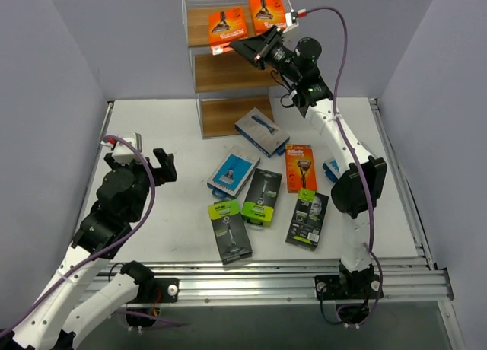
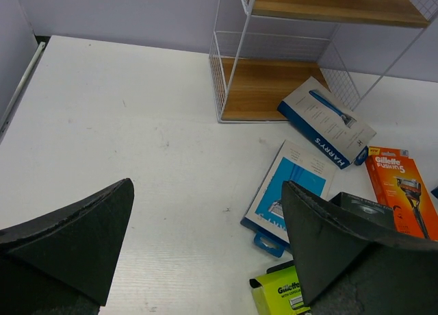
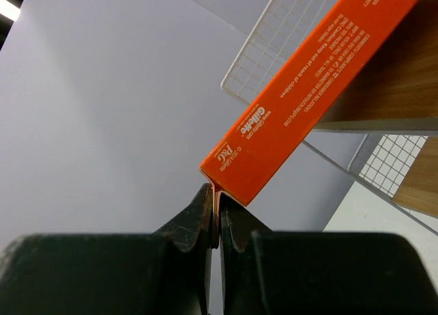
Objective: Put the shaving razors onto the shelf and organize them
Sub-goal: Place the shaving razor onto shelf
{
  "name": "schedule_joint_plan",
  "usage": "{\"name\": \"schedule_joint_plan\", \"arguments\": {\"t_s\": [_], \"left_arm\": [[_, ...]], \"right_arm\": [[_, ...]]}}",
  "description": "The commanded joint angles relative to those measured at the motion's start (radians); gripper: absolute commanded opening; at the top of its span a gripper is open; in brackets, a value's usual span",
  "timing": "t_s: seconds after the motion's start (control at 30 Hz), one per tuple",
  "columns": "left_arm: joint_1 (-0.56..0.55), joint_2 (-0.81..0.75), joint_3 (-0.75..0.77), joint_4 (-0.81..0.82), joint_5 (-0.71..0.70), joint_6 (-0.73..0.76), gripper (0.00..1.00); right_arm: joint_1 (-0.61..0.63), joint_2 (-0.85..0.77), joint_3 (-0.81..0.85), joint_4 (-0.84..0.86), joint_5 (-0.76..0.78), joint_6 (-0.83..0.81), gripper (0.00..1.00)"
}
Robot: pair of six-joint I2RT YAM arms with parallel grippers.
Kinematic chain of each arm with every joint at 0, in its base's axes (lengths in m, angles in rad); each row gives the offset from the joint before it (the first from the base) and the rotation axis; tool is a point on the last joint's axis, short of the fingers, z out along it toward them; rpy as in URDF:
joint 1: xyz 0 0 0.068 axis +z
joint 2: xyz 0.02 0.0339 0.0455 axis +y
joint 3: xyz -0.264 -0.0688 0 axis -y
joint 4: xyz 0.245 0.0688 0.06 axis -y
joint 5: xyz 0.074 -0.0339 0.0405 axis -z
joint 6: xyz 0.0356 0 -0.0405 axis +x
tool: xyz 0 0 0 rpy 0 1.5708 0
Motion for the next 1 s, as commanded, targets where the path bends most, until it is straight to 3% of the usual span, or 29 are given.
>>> {"name": "schedule_joint_plan", "arguments": {"t_s": [0.0,0.6,0.97], "left_arm": [[-0.012,0.003,0.008,0.008,-0.022,0.018,0.97],[-0.033,0.014,0.010,0.004,-0.019,0.015,0.97],[-0.041,0.023,0.008,0.004,-0.027,0.020,0.97]], "right_arm": [[-0.014,0.011,0.055,0.154,-0.023,0.053,0.00],[-0.019,-0.002,-0.101,0.191,0.095,0.141,0.00],[-0.027,0.014,-0.102,0.185,0.118,0.172,0.00]]}}
